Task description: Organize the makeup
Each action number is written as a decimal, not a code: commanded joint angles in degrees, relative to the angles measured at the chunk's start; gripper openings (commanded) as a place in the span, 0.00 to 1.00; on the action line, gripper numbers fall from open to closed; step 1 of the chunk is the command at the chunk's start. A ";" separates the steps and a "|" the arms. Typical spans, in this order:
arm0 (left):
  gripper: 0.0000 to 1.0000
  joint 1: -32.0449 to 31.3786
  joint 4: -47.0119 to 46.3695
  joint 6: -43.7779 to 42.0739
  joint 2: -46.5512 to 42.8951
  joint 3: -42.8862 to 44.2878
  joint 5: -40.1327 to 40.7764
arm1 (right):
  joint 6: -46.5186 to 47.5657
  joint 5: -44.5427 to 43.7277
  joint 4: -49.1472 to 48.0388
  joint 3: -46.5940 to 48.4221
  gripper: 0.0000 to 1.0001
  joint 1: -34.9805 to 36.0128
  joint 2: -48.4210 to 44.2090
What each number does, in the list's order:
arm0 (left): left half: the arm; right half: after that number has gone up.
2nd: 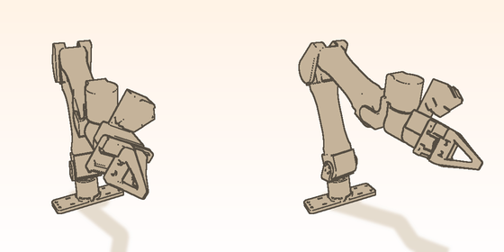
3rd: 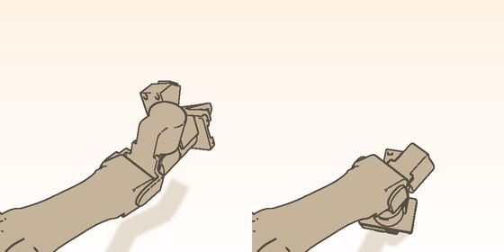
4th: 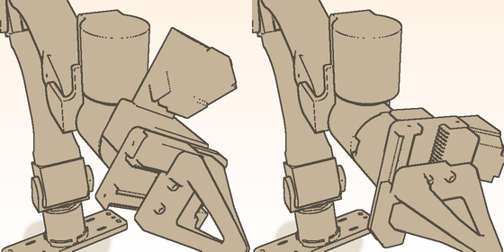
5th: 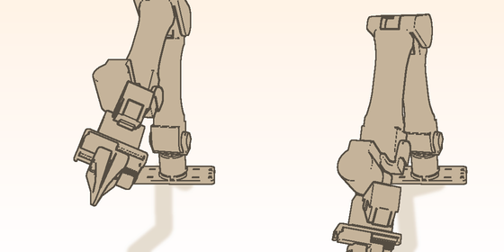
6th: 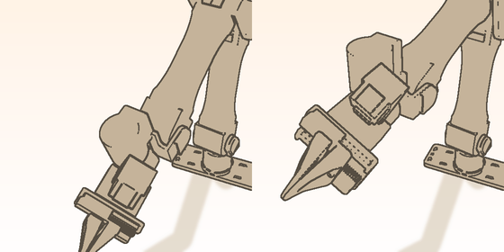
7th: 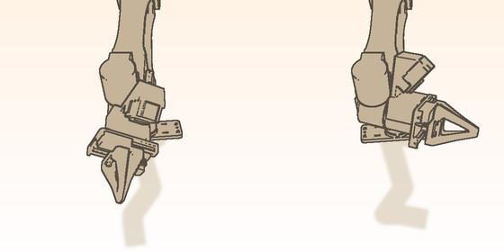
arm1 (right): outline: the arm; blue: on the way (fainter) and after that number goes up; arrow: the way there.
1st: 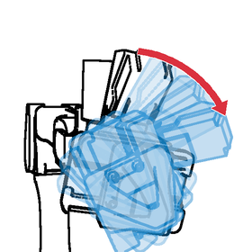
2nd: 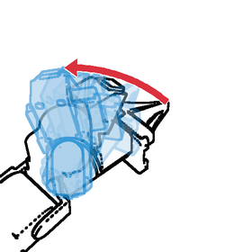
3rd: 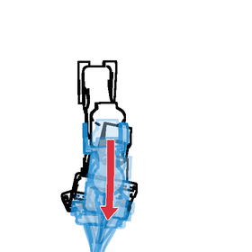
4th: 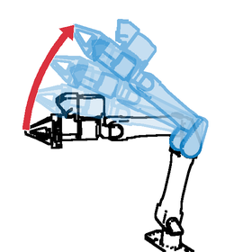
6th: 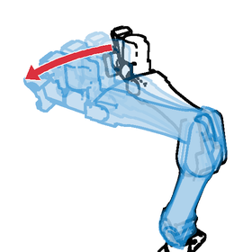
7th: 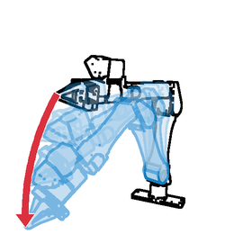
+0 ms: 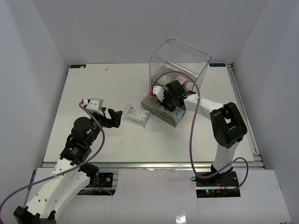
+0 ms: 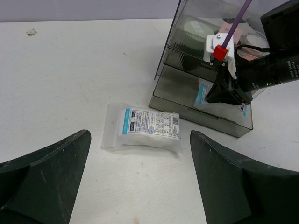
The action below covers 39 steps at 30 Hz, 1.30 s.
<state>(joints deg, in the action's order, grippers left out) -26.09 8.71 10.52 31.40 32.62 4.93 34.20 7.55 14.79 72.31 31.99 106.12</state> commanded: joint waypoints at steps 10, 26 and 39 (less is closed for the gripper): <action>0.98 0.07 -0.45 -0.17 9.61 1.10 -11.10 | -2.98 18.65 5.38 1.59 0.35 -1.31 -14.80; 0.98 1.04 4.46 48.01 35.88 6.43 -6.51 | -1.53 33.87 -0.96 -17.31 0.49 -7.32 -37.02; 0.85 1.04 3.87 67.38 52.42 14.60 -4.39 | -2.47 38.66 -2.75 -20.54 0.50 -11.32 -41.17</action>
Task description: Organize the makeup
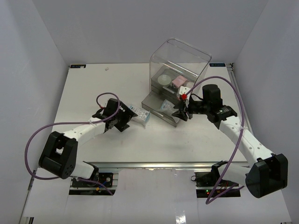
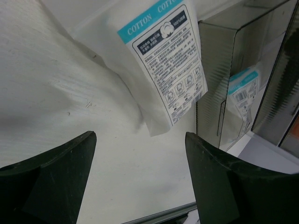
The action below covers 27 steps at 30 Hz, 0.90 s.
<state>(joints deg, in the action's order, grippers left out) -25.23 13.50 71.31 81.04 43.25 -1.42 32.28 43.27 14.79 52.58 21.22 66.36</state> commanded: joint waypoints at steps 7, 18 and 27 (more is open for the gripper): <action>0.76 0.19 -1.28 10.07 9.57 6.05 1.78 | -0.55 4.13 -2.83 -1.43 0.50 -1.29 -2.38; 0.42 0.19 -2.26 11.12 9.61 4.11 2.96 | -0.32 4.67 -2.88 -2.00 0.50 -1.89 -2.29; 0.23 0.19 -4.98 2.89 -0.47 -0.73 4.43 | -1.11 -1.78 -2.45 -1.13 0.55 0.45 4.49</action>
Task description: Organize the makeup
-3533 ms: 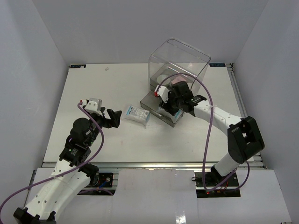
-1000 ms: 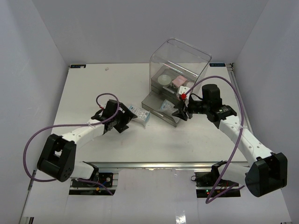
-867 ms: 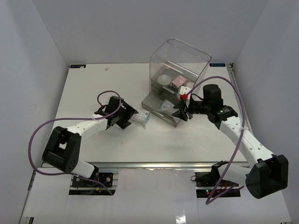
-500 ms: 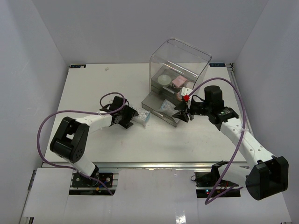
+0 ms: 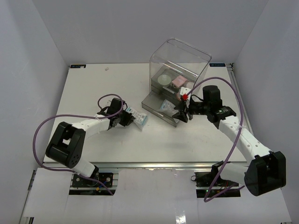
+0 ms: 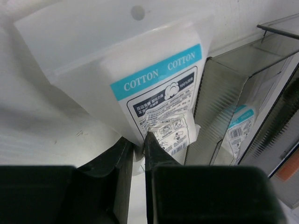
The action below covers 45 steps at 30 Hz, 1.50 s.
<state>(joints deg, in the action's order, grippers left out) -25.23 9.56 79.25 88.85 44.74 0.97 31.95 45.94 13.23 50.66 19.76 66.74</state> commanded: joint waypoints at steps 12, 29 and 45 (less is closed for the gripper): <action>0.16 0.61 1.95 -34.92 -32.63 -7.58 8.76 | 0.98 -28.03 0.59 6.85 0.58 15.19 17.16; 0.16 0.98 7.74 -41.07 -49.18 -9.45 5.06 | 2.80 -39.94 0.61 11.19 0.42 16.80 27.80; 0.16 0.98 6.83 -42.57 -48.53 -9.67 4.56 | 3.02 -30.36 4.94 10.95 0.13 17.30 27.65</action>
<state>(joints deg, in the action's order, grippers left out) -24.49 16.95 37.75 40.40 35.22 6.38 34.98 9.92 15.15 60.02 36.32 94.61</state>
